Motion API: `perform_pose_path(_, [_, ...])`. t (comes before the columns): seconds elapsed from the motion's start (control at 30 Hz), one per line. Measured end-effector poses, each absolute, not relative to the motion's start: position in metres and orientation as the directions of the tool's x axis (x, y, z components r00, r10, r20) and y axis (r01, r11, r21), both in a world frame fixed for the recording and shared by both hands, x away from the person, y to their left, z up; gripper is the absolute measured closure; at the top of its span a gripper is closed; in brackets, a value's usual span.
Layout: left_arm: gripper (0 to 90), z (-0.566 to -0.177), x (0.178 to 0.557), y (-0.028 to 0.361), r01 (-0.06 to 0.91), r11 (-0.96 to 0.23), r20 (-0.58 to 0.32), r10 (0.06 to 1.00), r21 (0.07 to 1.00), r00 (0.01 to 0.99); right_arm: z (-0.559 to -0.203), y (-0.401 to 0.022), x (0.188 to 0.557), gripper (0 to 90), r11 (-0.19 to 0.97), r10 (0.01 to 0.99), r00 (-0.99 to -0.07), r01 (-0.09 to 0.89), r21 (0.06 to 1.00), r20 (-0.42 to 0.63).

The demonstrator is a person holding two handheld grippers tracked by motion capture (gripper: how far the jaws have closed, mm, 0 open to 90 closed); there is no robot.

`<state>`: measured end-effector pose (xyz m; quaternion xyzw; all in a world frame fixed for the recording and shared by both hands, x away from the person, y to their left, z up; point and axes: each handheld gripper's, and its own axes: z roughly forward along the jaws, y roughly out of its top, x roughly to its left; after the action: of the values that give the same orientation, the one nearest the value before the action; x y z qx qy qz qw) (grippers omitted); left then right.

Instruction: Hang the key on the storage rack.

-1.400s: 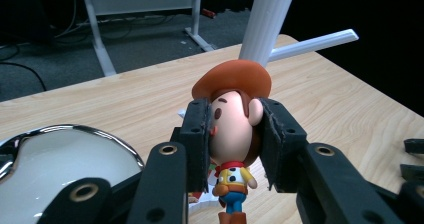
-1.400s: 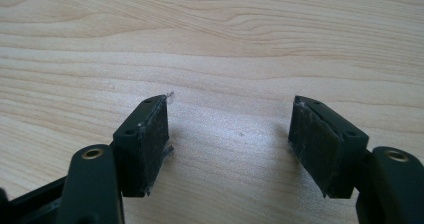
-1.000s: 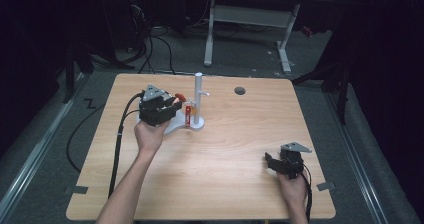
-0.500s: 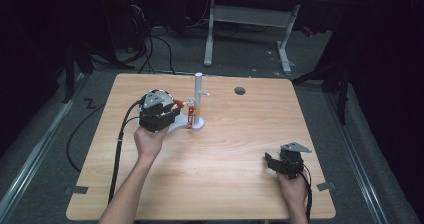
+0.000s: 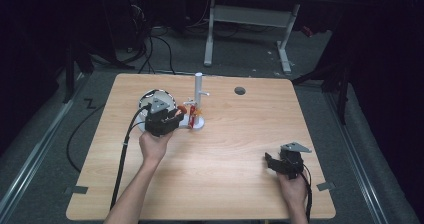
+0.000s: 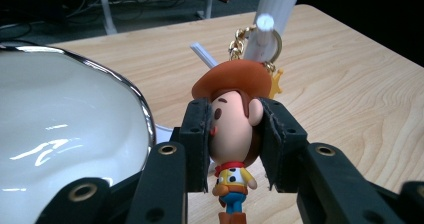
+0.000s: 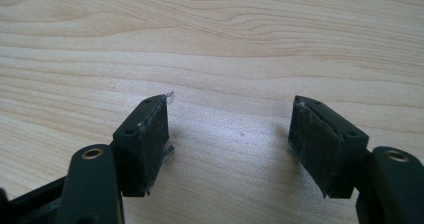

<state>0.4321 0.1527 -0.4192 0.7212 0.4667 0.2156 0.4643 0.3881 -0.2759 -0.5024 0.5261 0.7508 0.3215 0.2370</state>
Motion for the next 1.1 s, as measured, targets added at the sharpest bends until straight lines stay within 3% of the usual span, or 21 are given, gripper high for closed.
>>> perform_pose_path(1.1, [66.2,-0.453,0.444,0.135,0.531,-0.144,-0.148,0.871,0.835,0.469,-0.502,-0.276,0.388,32.8,0.239,0.942,-0.334,0.638,0.732,-0.017])
